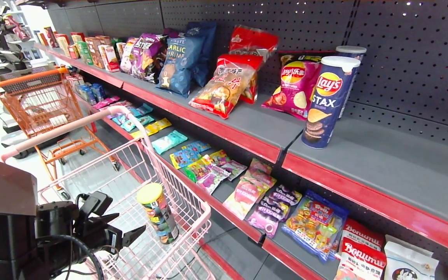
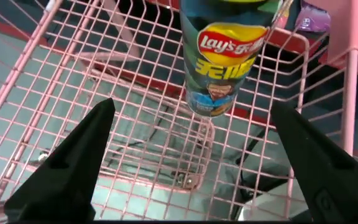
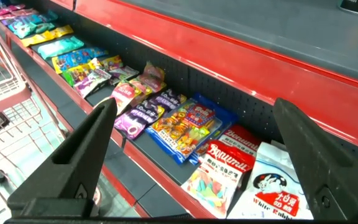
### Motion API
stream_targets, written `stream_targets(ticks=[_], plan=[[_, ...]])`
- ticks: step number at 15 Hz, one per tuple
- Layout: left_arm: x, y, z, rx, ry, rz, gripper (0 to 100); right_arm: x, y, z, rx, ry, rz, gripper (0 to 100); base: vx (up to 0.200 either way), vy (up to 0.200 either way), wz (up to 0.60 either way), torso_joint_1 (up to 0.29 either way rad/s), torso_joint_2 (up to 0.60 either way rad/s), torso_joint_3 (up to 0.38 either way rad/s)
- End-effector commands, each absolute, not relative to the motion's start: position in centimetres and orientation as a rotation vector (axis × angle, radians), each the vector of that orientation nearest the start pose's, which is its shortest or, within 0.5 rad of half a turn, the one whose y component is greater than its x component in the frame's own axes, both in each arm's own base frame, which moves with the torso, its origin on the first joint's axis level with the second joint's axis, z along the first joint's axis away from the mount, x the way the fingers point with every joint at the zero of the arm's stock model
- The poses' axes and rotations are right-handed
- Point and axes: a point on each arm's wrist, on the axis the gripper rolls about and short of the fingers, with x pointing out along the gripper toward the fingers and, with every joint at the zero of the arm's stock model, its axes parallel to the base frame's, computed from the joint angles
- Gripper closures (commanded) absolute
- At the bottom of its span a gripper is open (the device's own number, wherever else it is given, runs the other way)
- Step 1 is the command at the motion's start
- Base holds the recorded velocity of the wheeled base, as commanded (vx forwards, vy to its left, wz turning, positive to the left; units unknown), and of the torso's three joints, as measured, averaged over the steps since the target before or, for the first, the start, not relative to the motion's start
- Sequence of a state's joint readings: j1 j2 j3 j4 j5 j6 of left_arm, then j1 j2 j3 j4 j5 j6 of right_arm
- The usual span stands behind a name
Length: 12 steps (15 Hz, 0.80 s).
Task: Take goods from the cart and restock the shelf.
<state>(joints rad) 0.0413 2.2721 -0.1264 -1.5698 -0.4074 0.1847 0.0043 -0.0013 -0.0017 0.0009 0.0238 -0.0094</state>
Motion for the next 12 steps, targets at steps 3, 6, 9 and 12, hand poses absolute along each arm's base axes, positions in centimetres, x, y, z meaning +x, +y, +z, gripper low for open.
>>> stream_targets(ticks=[3, 6, 9, 12], plan=[[25.9, -1.2, -1.8, 0.067, 0.503, -0.470, 0, -2.3, 0.0, 7.6, -0.009, 0.000, 0.029, 0, 0.000, 0.000, 0.00, 0.000, 0.00, 0.000], [26.1, -1.7, -2.0, 0.072, 0.500, -0.488, 0, -2.3, 0.0, 7.6, -0.011, 0.000, 0.029, 0, 0.000, 0.000, 0.00, 0.000, 0.00, 0.000], [27.1, -1.7, -2.0, 0.076, 0.468, -0.488, 0, -2.3, 0.0, 7.6, -0.011, 0.000, 0.029, 0, 0.000, 0.000, 0.00, 0.000, 0.00, 0.000], [27.9, -1.8, -2.4, 0.079, 0.457, -0.490, 0, -2.3, 0.0, 7.6, -0.011, 0.000, 0.029, 0, 0.000, 0.000, 0.00, 0.000, 0.00, 0.000]])
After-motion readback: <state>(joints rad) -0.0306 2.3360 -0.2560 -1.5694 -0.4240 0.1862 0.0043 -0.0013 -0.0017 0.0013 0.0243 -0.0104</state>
